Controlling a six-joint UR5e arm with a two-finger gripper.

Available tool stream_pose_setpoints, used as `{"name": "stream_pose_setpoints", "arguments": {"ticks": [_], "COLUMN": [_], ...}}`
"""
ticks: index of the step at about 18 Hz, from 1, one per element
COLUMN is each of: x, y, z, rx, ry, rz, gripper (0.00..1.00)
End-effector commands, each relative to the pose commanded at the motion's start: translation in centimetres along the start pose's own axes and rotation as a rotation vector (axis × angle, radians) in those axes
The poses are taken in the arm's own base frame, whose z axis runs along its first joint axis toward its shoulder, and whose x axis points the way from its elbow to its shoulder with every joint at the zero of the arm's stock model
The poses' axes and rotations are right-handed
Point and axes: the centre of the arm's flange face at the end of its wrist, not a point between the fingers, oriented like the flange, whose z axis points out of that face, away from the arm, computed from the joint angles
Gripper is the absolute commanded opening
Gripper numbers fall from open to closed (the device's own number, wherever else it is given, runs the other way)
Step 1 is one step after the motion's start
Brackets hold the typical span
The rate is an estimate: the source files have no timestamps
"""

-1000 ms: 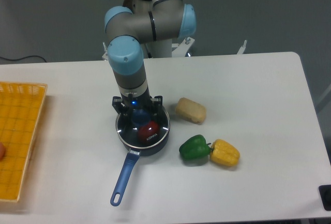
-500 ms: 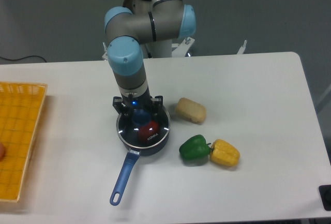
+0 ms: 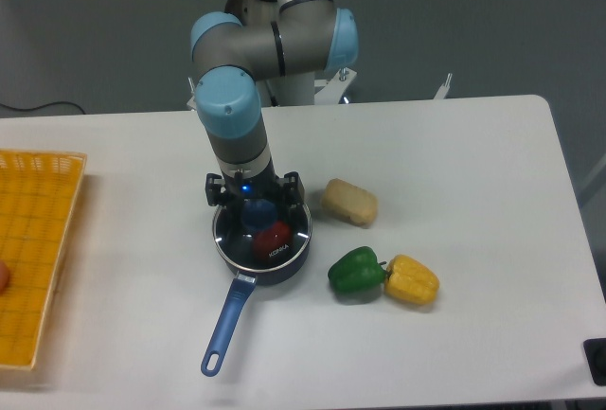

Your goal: Close the pot lid

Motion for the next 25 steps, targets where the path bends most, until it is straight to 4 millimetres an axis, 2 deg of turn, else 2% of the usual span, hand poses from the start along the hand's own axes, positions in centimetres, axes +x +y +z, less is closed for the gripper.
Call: {"name": "stream_pose_setpoints", "arguments": {"ticks": [3, 7, 11, 13, 15, 18, 20, 22, 24, 25], "x": [-0.7, -2.5, -6.3, -8.7, -10.9, -15.2, -17.6, -19.0, -20.3, -20.7], "y": [-1.0, -1.7, -1.8, -1.4, -0.9, 0.5, 1.2, 1.5, 1.1, 0.7], "z": [-2.2, -6.1, -8.3, -8.9, -9.2, -9.1, -8.9, -9.2, -10.2, -10.0], "rx": [0.034, 0.095, 0.07, 0.04, -0.011, -0.034, -0.032, -0.017, -0.004, -0.012], "ry": [-0.01, -0.026, -0.008, 0.003, 0.025, 0.053, 0.068, 0.07, 0.057, 0.063], "rz": [0.035, 0.105, 0.158, 0.202, 0.339, 0.585, 0.684, 0.722, 0.728, 0.736], "gripper": [1.0, 1.0, 1.0, 1.0, 1.0, 1.0, 1.0, 1.0, 1.0, 1.0]}}
